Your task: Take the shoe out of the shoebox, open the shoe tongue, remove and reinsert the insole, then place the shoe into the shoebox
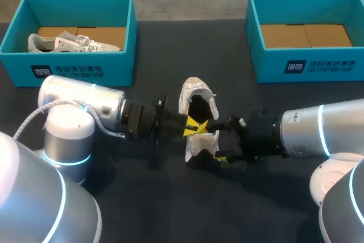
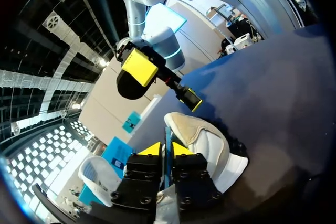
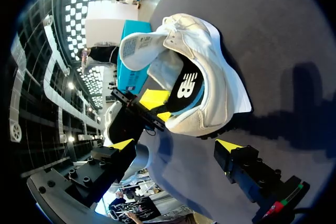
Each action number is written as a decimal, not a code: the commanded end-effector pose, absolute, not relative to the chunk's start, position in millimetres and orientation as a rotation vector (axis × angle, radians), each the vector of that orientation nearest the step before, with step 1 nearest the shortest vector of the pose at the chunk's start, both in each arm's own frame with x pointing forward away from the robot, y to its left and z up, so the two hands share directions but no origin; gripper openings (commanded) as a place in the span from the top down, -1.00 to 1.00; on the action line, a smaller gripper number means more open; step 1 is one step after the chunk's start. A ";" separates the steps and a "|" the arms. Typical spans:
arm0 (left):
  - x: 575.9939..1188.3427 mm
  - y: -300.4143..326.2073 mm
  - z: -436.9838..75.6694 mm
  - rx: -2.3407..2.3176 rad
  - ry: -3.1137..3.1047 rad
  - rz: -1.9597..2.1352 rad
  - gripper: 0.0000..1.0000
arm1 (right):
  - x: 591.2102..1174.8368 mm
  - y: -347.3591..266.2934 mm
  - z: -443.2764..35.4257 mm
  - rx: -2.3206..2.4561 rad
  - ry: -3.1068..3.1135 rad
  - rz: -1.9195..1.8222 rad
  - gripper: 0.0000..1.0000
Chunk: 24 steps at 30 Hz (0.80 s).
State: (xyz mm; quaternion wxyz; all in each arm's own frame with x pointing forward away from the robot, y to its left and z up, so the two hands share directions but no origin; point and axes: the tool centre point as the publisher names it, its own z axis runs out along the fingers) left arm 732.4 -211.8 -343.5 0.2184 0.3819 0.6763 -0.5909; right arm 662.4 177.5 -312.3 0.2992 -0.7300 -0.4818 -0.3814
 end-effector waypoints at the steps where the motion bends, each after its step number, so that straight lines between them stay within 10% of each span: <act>1: 734.5 -214.1 -345.0 1.075 1.879 -1.630 1.00 | 661.4 180.6 -311.2 -1.950 -1.281 -1.010 -1.00; 20: 749.2 -214.9 -350.5 1.055 1.925 -1.587 1.00 | 661.4 180.6 -311.2 -1.950 -1.281 -1.010 -1.00; 24: 744.9 -211.1 -345.5 1.056 1.921 -1.604 0.07 | 661.4 180.6 -311.2 -1.950 -1.281 -1.010 -1.00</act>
